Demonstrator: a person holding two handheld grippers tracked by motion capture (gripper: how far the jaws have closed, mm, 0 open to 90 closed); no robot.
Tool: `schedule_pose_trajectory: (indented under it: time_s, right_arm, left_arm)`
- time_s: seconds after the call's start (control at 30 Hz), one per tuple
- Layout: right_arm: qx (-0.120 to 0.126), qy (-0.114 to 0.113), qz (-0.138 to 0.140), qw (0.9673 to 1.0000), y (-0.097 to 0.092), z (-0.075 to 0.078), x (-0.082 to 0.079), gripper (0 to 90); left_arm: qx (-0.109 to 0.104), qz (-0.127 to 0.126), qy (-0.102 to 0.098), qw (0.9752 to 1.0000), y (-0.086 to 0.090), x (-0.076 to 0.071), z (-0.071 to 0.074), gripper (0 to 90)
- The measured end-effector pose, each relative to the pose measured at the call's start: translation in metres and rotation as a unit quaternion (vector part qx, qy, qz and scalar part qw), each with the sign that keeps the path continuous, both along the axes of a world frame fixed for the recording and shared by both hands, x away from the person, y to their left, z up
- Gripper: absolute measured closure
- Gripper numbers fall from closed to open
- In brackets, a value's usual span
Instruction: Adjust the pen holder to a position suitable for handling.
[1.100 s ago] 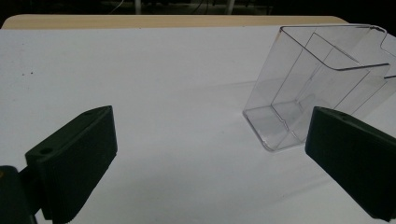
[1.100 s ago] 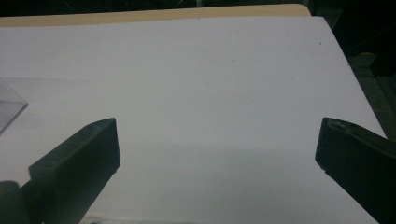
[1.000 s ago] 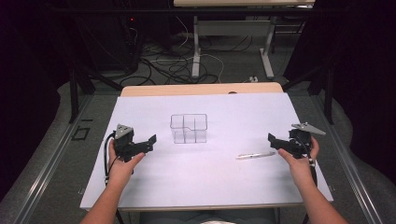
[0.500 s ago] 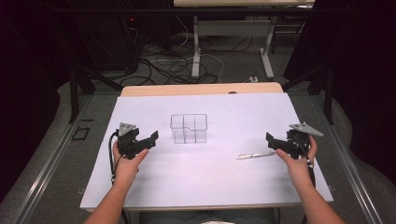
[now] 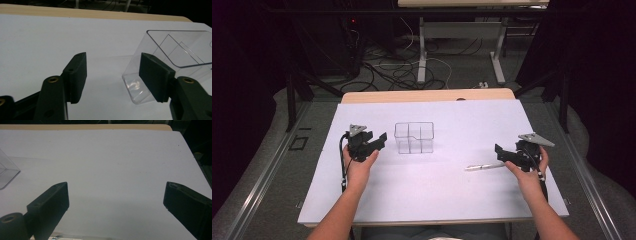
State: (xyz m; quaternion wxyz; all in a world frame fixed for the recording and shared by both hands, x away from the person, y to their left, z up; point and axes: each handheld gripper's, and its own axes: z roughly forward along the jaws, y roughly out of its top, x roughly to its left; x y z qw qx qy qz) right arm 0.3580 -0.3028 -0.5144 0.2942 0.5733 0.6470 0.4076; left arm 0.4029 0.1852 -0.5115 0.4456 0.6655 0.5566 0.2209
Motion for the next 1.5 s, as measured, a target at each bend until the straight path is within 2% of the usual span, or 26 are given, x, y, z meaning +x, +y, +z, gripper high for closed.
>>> schedule_pose_trajectory:
  time_s: [0.1,0.17,0.27,0.37,0.5,0.53,0.6,0.63,0.7,0.8,0.9,0.93,1.03,1.07,1.13,1.23,1.5]
  right_arm:
    - [0.001,0.004,0.002,1.0000,0.000,-0.001,0.000,6.6]
    - [0.003,0.005,0.002,1.0000,0.000,-0.002,0.001,7.0]
    - [0.008,0.007,0.001,0.9999,0.000,-0.002,0.000,7.5]
    - [0.010,0.007,0.000,0.9999,0.001,-0.002,0.000,7.7]
    - [0.010,0.007,0.001,0.9999,0.000,-0.003,0.000,8.4]
    - [0.010,0.007,0.001,0.9999,0.000,-0.003,0.000,8.4]
    - [0.009,0.008,0.002,0.9999,-0.001,-0.003,0.000,8.6]
    - [0.008,0.008,0.002,0.9999,-0.001,-0.003,0.000,8.7]
    - [0.010,0.010,0.001,0.9999,-0.001,-0.004,0.000,8.8]
    - [0.015,0.013,0.000,0.9998,-0.001,-0.004,0.000,9.2]
    - [0.016,0.013,0.001,0.9998,-0.001,-0.004,0.000,9.3]
    - [0.016,0.013,0.002,0.9998,0.000,-0.004,0.000,9.5]
    - [0.011,0.012,0.005,0.9999,0.000,-0.005,0.001,9.7]
    - [0.013,0.014,0.005,0.9998,0.001,-0.005,0.001,9.8]
    - [0.012,0.012,0.008,0.9998,0.001,-0.005,0.001,9.9]
    - [0.016,0.015,0.007,0.9997,0.002,-0.005,0.001,10.1]
    - [0.015,0.016,0.012,0.9997,0.005,-0.006,0.002,10.6]
  left_arm:
    - [-0.013,0.002,0.000,0.9999,-0.003,0.003,-0.001,45.7]
    - [-0.015,0.021,0.008,0.9996,-0.007,0.009,-0.004,46.6]
    - [-0.020,0.025,0.008,0.9995,-0.008,0.012,-0.006,54.4]
    - [-0.022,0.024,0.022,0.9992,-0.013,0.017,-0.010,60.6]
    - [-0.013,0.022,0.033,0.9991,-0.018,0.019,-0.013,72.3]
    - [-0.004,0.014,0.041,0.9991,-0.019,0.019,-0.015,75.2]
    - [-0.004,0.006,0.048,0.9988,-0.021,0.019,-0.016,81.8]
    - [-0.003,0.002,0.055,0.9985,-0.022,0.019,-0.017,83.7]
    - [-0.001,0.001,0.055,0.9985,-0.023,0.018,-0.018,86.4]
    - [0.010,-0.016,0.059,0.9981,-0.027,0.016,-0.019,86.7]
    - [0.012,-0.021,0.062,0.9978,-0.029,0.015,-0.018,87.2]
    - [0.010,-0.025,0.056,0.9981,-0.032,0.014,-0.018,87.2]
    - [0.013,-0.036,0.060,0.9974,-0.034,0.014,-0.017,87.7]
    - [0.017,-0.039,0.054,0.9976,-0.039,0.013,-0.018,88.9]
    - [0.022,-0.033,0.056,0.9977,-0.041,0.013,-0.018,89.9]
    - [0.010,-0.034,0.057,0.9977,-0.039,0.015,-0.019,89.9]
    - [0.010,-0.029,0.060,0.9977,-0.040,0.018,-0.020,90.0]
